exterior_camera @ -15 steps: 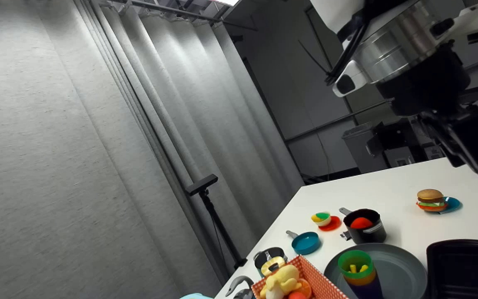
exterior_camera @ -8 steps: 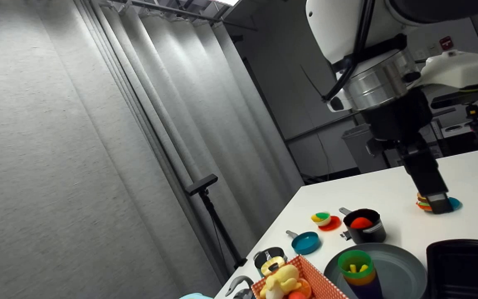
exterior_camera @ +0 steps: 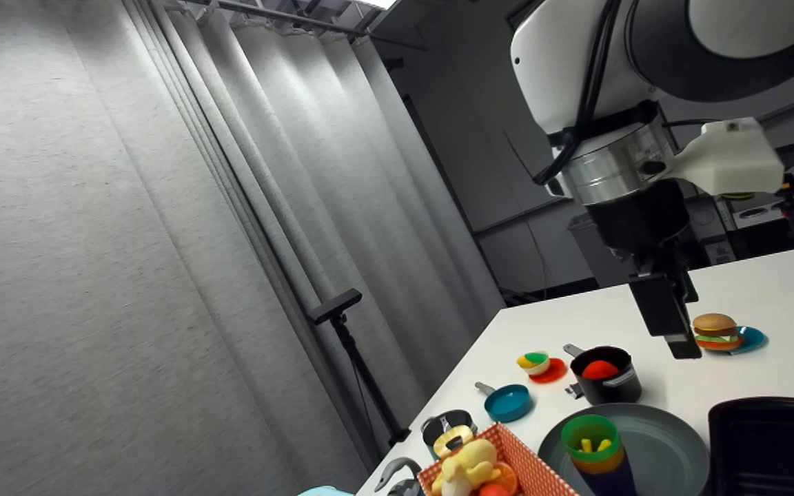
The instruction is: Get the red object from the black pot and place it on the grey plate
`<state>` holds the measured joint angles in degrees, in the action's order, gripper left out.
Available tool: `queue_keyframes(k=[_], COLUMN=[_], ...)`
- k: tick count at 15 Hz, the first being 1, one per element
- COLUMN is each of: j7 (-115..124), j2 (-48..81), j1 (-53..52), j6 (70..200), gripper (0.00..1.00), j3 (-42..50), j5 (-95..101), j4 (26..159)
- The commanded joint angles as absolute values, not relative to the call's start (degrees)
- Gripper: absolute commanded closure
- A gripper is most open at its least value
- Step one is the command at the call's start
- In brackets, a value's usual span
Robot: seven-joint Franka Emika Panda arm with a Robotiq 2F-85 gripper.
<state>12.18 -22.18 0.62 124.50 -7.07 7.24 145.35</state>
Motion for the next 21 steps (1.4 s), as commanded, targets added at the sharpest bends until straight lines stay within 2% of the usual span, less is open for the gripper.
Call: queue_keyframes(k=[1,8,21], j7=[12.40,13.70,18.20], j2=[-22.14,-18.68,-2.18], j1=[0.15,0.94,3.85], j6=[124.36,125.53,130.44], gripper=[0.00,0.00,0.00], j3=[-6.63,-6.80,-1.61], j5=[7.41,8.57,13.14], j4=[145.24,143.64,131.15])
